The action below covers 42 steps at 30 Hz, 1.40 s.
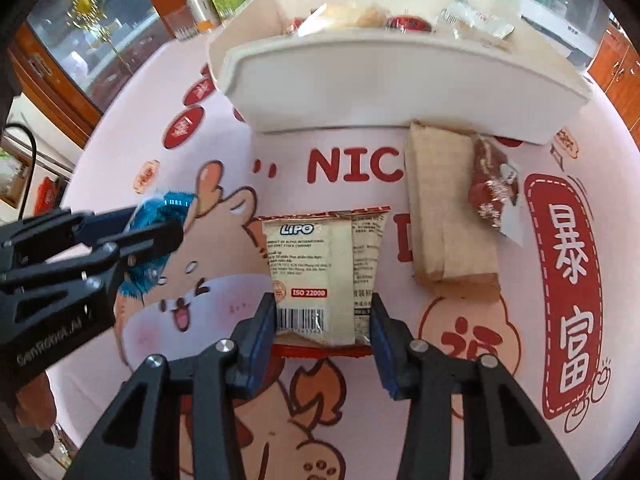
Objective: Organize snacks
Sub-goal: 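Grasp the blue-wrapped cake with the left tool while the right grasps the Lipo pack, then lower both packs into the white tray and open both tools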
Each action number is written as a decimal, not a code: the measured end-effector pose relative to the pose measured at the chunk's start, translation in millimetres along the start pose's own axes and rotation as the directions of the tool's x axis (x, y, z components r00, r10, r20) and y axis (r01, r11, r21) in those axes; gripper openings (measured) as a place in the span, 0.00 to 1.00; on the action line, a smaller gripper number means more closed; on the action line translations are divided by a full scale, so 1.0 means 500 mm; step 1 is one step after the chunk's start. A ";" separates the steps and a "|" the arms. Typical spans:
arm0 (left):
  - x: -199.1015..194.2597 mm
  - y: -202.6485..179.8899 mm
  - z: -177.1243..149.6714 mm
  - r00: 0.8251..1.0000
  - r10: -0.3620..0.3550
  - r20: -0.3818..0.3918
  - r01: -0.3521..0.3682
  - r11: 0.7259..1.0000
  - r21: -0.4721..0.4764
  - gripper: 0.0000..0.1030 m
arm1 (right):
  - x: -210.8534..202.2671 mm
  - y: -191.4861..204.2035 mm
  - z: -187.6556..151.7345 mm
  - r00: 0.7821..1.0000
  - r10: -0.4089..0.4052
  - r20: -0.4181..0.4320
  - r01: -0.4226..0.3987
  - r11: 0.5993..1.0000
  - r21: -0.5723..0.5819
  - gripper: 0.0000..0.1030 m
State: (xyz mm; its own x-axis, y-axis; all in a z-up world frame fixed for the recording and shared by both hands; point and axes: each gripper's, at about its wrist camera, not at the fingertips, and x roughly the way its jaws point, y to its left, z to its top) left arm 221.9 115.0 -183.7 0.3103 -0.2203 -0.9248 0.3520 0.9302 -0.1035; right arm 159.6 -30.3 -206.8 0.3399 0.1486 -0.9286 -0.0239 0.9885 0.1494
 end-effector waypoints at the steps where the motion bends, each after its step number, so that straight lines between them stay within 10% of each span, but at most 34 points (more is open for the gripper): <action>1: -0.012 -0.011 -0.002 1.000 0.008 0.006 -0.008 1.000 -0.006 0.27 | -0.018 -0.006 -0.005 1.000 0.014 0.019 -0.014 1.000 -0.001 0.43; 15: -0.126 -0.192 0.091 0.981 0.155 0.120 -0.137 0.980 -0.143 0.28 | -0.192 -0.165 0.042 0.972 0.108 0.207 -0.099 0.994 -0.055 0.43; 29: -0.189 -0.232 0.386 0.915 0.332 0.229 -0.290 0.936 -0.199 0.28 | -0.367 -0.235 0.383 0.859 0.050 0.510 0.001 0.995 -0.099 0.44; 37: -0.087 -0.179 0.469 0.922 0.356 0.155 -0.322 0.924 -0.208 0.30 | -0.249 -0.232 0.511 0.917 -0.012 0.400 0.061 0.992 -0.109 0.44; 38: -0.067 -0.175 0.473 0.924 0.354 0.144 -0.324 0.925 -0.199 0.33 | -0.232 -0.233 0.511 0.925 -0.009 0.380 0.056 0.992 -0.115 0.45; 40: -0.048 -0.170 0.475 0.933 0.334 0.136 -0.306 0.932 -0.194 0.80 | -0.197 -0.237 0.515 0.941 -0.011 0.340 0.055 0.991 -0.121 0.45; 42: -0.032 -0.163 0.475 0.922 0.362 0.137 -0.332 0.921 -0.202 0.89 | -0.171 -0.242 0.513 0.949 -0.027 0.314 0.071 0.989 -0.129 0.48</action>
State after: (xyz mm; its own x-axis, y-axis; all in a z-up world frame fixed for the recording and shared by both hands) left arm 397.8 -27.0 -73.7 0.5348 0.0935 -0.8398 0.0432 0.9895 0.1377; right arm 374.5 -170.0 -58.5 0.6186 0.1054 -0.7786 -0.1205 0.9920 0.0385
